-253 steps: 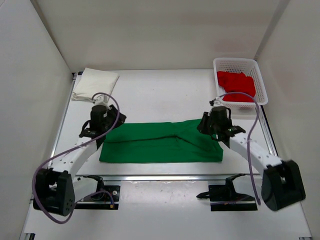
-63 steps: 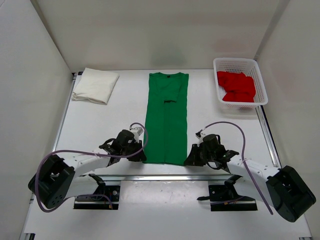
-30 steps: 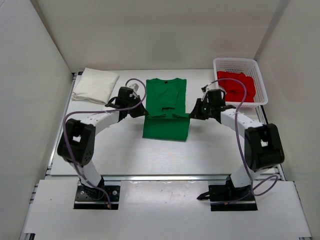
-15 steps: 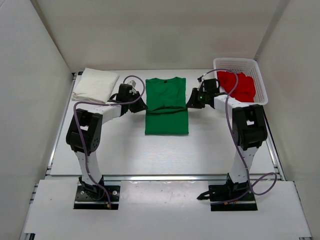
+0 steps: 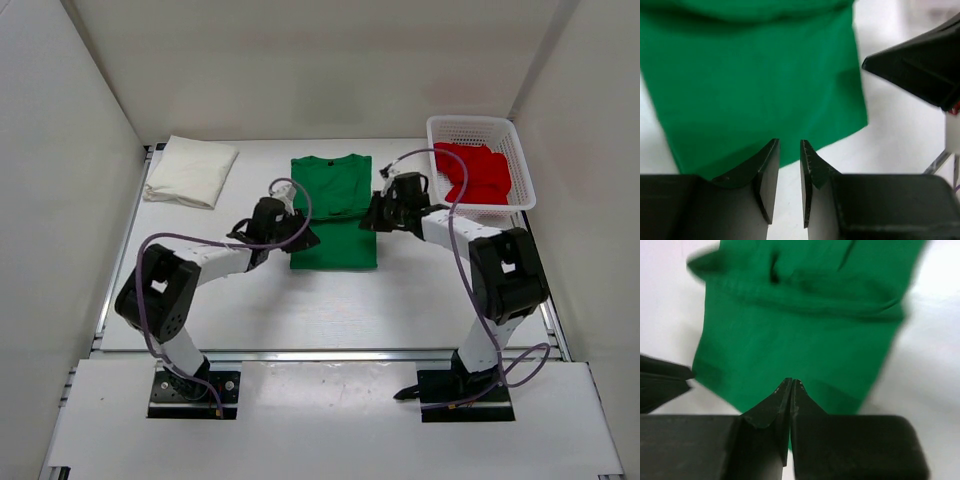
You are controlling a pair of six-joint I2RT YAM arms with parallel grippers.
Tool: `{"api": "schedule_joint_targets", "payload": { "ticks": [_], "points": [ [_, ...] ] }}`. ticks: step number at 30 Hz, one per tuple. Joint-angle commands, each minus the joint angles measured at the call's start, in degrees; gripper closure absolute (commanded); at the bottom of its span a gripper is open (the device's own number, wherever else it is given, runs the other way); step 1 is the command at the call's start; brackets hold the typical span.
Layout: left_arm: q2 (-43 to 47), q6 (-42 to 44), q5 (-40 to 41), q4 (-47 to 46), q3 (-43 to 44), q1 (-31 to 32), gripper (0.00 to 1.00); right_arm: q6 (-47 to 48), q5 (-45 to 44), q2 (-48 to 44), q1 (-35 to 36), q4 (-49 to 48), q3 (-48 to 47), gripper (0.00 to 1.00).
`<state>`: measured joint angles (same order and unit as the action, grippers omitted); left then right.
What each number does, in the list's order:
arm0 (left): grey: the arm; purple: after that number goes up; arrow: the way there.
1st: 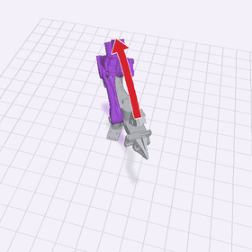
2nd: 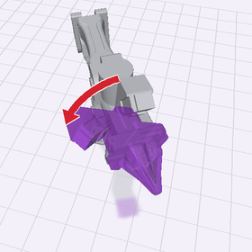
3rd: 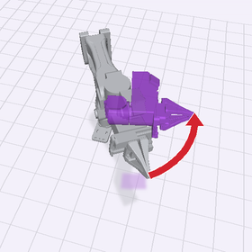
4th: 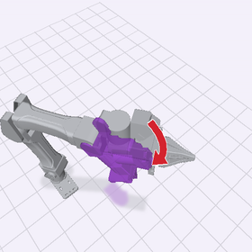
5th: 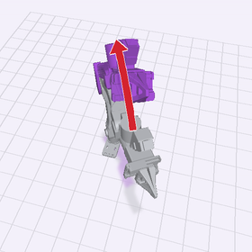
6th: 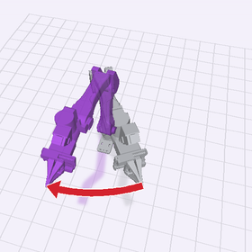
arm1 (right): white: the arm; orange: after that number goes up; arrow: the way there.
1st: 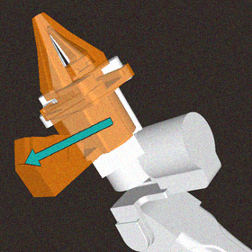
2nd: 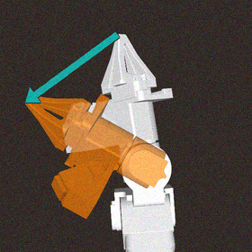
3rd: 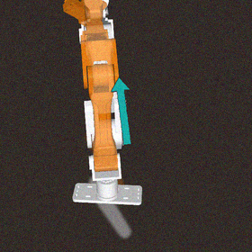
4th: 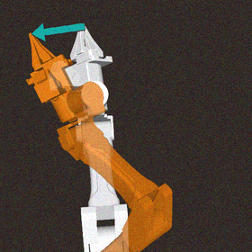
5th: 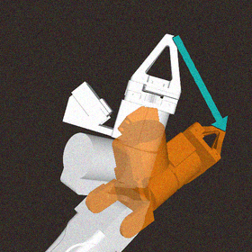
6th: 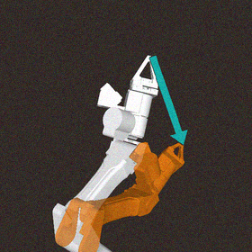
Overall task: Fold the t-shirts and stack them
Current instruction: Fold the folded rectangular tshirt in 1/3 of the way
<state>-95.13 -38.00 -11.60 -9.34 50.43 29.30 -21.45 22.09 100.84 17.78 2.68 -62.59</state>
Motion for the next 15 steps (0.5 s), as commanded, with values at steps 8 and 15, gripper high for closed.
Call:
{"api": "schedule_joint_targets", "payload": {
  "ticks": [8,15],
  "points": [
    [-1.82,-1.29,-3.16,-5.42,-12.44,-1.35,0.69,-2.72,1.03,-2.30,2.96,-9.27,14.94,0.99],
    [7.14,0.38,-0.72,-4.72,-23.70,1.90,0.69,-3.86,-0.64,-10.03,4.98,-11.64,28.83,1.00]
  ]
}}
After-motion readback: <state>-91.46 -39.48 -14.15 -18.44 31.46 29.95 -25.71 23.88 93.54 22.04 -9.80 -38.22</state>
